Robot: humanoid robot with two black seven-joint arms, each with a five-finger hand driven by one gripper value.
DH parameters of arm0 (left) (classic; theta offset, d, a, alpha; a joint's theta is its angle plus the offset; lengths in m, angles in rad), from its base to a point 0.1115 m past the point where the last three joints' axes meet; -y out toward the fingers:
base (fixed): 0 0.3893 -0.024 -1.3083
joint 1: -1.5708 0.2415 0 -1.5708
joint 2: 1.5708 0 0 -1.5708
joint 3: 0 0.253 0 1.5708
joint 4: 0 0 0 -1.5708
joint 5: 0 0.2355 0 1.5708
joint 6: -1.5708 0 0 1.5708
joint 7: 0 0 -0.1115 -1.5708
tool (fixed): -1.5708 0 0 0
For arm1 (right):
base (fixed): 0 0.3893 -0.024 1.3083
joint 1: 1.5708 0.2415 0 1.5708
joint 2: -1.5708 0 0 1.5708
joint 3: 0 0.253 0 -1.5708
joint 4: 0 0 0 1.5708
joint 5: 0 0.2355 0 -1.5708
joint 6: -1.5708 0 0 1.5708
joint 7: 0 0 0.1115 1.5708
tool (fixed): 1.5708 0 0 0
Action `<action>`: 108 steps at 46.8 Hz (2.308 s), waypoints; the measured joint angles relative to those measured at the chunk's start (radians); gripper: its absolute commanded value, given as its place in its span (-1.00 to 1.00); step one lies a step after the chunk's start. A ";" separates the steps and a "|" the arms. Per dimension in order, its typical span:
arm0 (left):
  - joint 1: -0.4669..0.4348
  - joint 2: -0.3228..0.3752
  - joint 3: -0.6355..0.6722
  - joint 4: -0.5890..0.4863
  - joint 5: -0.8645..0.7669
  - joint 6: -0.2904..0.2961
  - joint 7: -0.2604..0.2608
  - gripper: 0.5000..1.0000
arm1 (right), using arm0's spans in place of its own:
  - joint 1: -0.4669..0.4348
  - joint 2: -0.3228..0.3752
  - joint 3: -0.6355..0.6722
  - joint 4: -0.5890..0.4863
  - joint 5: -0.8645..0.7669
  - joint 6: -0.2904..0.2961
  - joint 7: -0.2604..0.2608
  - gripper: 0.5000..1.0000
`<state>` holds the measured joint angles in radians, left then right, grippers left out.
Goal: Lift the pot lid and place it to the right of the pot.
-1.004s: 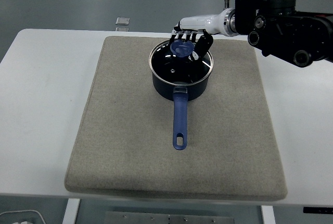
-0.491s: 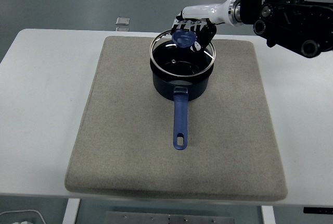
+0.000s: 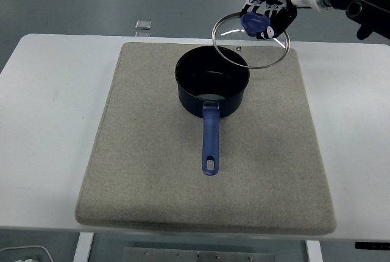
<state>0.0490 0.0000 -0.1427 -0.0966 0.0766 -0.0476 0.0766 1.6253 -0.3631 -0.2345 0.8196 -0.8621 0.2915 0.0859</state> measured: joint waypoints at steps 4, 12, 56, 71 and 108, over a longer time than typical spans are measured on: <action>0.000 0.000 0.000 0.000 0.000 0.000 0.000 1.00 | -0.012 -0.025 0.000 0.000 0.000 0.000 0.000 -1.00; 0.000 0.000 0.000 0.000 0.000 0.000 0.000 1.00 | -0.063 -0.061 -0.002 -0.027 -0.004 0.000 0.000 -1.00; 0.000 0.000 0.000 0.000 0.000 0.000 0.000 1.00 | -0.238 -0.015 -0.004 -0.109 -0.025 -0.046 0.005 -1.00; 0.000 0.000 0.000 0.000 0.000 0.000 0.000 1.00 | -0.259 0.007 0.000 -0.108 -0.023 -0.081 0.008 -0.15; 0.000 0.000 0.000 0.000 0.000 0.000 0.000 1.00 | -0.252 0.009 0.064 -0.103 0.063 -0.052 0.014 0.59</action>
<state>0.0491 0.0000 -0.1427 -0.0966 0.0767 -0.0475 0.0767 1.3730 -0.3545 -0.1703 0.7164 -0.7995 0.2399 0.0997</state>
